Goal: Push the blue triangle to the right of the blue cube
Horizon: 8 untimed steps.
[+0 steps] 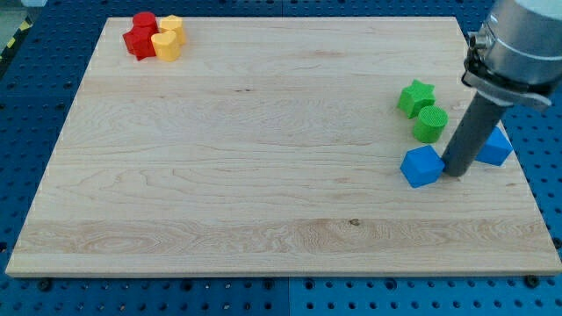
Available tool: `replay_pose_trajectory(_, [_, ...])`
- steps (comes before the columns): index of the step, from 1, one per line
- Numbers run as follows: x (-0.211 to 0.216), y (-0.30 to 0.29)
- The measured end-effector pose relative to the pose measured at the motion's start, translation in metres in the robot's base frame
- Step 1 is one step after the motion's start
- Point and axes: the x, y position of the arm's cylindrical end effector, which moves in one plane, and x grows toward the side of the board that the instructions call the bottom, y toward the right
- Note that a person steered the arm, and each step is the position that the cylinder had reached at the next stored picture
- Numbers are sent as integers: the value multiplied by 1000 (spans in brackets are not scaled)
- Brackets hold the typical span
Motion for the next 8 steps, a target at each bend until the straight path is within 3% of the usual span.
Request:
replay_pose_trajectory(2, [2, -96])
replay_pose_trajectory(3, [1, -87])
replay_pose_trajectory(5, [45, 42])
replay_pose_trajectory(6, [36, 127])
replay_pose_trajectory(7, [24, 142])
replay_pose_trajectory(8, [-46, 134])
